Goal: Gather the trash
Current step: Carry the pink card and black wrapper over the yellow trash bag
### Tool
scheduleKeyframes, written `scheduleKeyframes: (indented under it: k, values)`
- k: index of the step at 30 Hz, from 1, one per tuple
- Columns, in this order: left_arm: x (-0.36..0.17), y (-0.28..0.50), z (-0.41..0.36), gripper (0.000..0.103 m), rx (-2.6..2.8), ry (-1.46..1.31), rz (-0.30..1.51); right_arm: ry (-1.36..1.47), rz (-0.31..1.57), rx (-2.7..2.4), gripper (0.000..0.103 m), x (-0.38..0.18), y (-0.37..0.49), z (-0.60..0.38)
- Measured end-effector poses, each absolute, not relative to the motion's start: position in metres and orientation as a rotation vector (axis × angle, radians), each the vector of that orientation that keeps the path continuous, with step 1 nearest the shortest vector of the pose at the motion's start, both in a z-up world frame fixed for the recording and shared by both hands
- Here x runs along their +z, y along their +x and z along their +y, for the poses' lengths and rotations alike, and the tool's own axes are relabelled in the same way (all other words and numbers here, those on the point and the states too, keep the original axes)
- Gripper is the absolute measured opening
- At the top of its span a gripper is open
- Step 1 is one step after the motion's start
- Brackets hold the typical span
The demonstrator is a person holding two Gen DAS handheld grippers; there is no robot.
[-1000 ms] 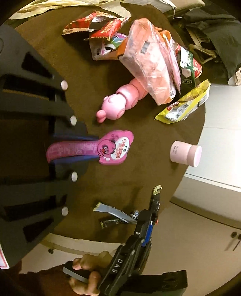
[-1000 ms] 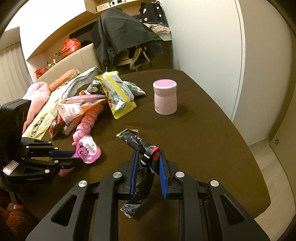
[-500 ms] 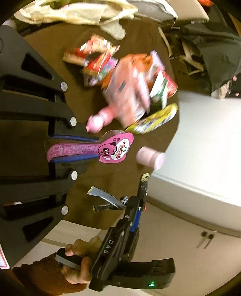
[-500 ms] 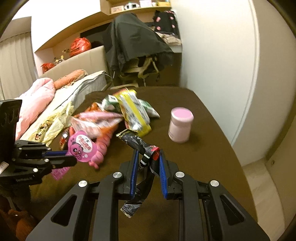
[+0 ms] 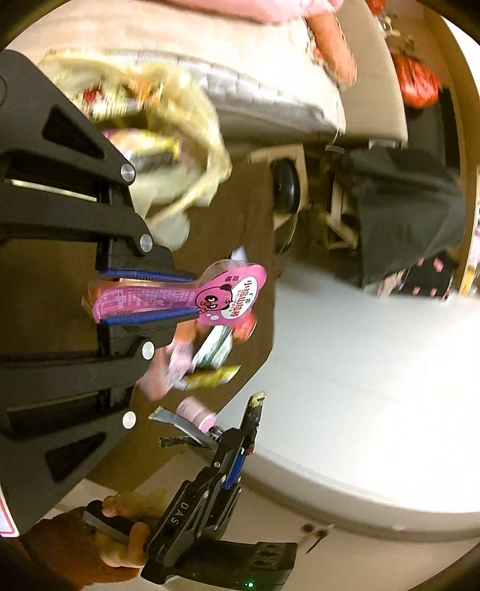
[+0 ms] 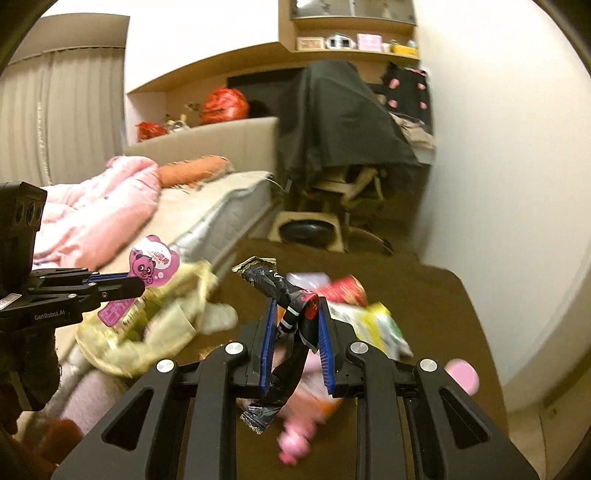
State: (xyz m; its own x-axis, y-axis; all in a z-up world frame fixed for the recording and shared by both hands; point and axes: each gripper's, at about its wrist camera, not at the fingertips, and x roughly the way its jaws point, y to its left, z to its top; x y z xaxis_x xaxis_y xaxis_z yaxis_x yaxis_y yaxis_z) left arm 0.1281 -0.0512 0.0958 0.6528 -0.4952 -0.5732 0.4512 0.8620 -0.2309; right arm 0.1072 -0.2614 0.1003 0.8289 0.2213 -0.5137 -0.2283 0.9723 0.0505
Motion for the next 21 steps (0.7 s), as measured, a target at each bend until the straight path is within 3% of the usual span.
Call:
scheduleKeyframes:
  k: [12, 21]
  values:
    - [0.063, 0.152, 0.071, 0.014, -0.360, -0.267, 0.715, 0.034, 0.610, 0.396, 0.020, 0.090, 0.178, -0.170]
    - [0.019, 0.160, 0.106, 0.014, -0.330, -0.299, 0.812, -0.002, 0.717, 0.487, 0.020, 0.050, 0.205, -0.105]
